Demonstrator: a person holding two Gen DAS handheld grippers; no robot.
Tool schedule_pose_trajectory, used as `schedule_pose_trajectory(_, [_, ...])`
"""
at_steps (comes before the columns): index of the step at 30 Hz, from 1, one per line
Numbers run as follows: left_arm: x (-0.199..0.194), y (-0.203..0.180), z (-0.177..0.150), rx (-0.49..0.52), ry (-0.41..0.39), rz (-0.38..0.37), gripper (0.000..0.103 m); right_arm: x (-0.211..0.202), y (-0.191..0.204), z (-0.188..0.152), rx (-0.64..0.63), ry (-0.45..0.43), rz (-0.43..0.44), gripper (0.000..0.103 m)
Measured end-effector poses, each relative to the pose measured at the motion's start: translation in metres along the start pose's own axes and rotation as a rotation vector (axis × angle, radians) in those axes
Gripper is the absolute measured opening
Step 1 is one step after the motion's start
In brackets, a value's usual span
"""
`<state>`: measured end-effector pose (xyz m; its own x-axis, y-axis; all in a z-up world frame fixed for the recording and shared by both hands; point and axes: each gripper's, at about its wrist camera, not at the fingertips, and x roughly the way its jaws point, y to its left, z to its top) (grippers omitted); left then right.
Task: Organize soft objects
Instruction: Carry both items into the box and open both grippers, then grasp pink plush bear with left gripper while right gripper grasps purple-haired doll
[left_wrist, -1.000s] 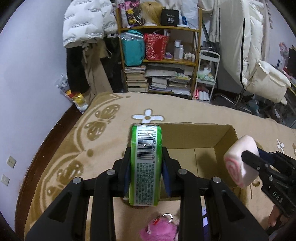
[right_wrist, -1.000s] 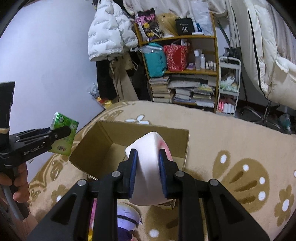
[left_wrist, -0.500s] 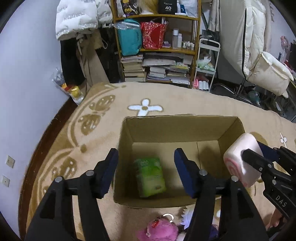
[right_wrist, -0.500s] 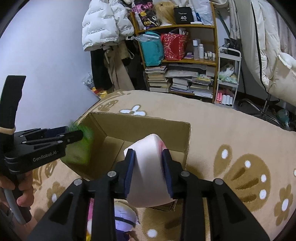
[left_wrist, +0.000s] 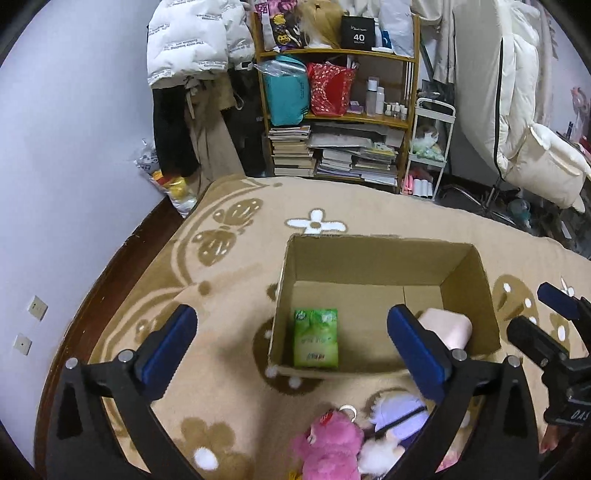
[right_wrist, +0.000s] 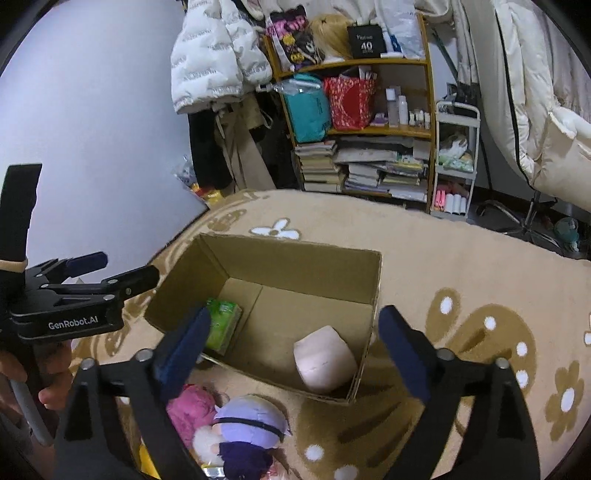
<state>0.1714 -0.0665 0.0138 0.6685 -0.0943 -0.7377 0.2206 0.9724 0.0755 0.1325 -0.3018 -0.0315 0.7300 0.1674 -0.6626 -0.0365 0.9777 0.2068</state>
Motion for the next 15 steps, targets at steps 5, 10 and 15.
schedule_pose_trajectory(5, [-0.016, 0.003, -0.015, 0.022, 0.018, 0.040, 0.102, -0.018, 0.002, -0.008, 0.016, -0.028, 0.002, 0.103])
schedule_pose_trajectory(10, [-0.027, 0.006, -0.038, 0.011, 0.064, 0.042, 0.102, -0.031, 0.004, -0.023, 0.016, -0.031, 0.002, 0.103])
schedule_pose_trajectory(15, [-0.039, 0.007, -0.058, -0.004, 0.089, 0.041, 0.102, -0.043, 0.006, -0.040, 0.019, -0.030, 0.011, 0.103])
